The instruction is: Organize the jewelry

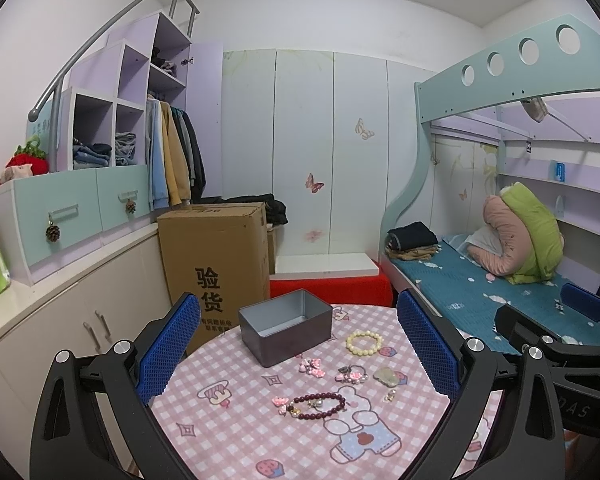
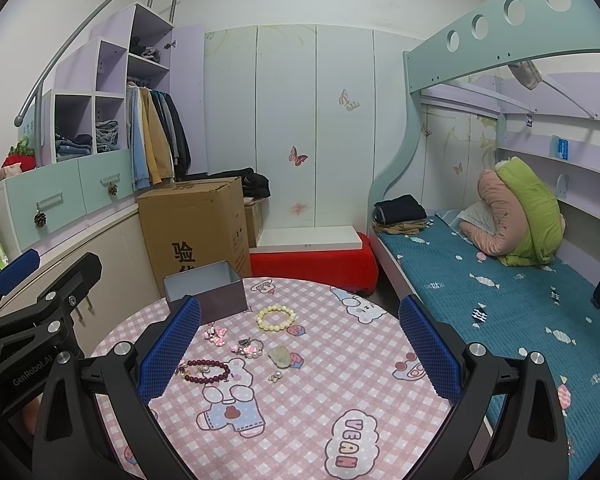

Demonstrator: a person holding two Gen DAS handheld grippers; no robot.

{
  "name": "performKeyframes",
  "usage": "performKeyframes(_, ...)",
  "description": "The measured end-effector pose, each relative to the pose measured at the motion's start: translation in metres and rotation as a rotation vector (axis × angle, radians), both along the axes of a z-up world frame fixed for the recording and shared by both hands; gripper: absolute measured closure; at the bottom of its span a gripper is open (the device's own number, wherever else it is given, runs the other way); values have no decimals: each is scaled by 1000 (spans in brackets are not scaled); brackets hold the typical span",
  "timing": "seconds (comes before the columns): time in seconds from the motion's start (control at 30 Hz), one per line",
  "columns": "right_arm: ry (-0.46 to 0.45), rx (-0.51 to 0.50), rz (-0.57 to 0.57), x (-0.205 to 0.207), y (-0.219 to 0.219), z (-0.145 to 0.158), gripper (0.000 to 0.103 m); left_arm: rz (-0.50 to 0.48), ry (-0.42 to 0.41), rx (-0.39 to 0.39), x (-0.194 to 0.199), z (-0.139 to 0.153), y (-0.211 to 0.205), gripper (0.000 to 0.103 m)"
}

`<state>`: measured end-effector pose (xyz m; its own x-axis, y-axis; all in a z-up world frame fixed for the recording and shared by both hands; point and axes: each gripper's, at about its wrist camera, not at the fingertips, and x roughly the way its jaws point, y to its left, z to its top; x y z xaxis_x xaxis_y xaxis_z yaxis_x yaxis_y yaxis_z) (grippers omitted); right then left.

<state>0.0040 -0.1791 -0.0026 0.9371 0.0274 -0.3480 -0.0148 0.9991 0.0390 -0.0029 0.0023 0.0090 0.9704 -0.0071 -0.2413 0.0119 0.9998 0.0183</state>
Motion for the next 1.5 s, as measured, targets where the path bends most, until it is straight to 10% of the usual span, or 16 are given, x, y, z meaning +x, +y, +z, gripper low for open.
performKeyframes(0.63, 65, 3, -1, 20, 1, -18, 6, 7, 79, 24, 26, -23, 5, 7)
performKeyframes(0.9, 189, 25, -33, 48, -15, -52, 6, 11, 228, 24, 60, -63, 22, 7)
performKeyframes(1.13, 322, 29, -31, 79, -23, -91, 6, -92, 446, -137, 90, -111, 34, 7)
performKeyframes(1.5, 464, 17, 10, 115, -14, -135, 6, -12, 649, -80, 132, -161, 44, 7)
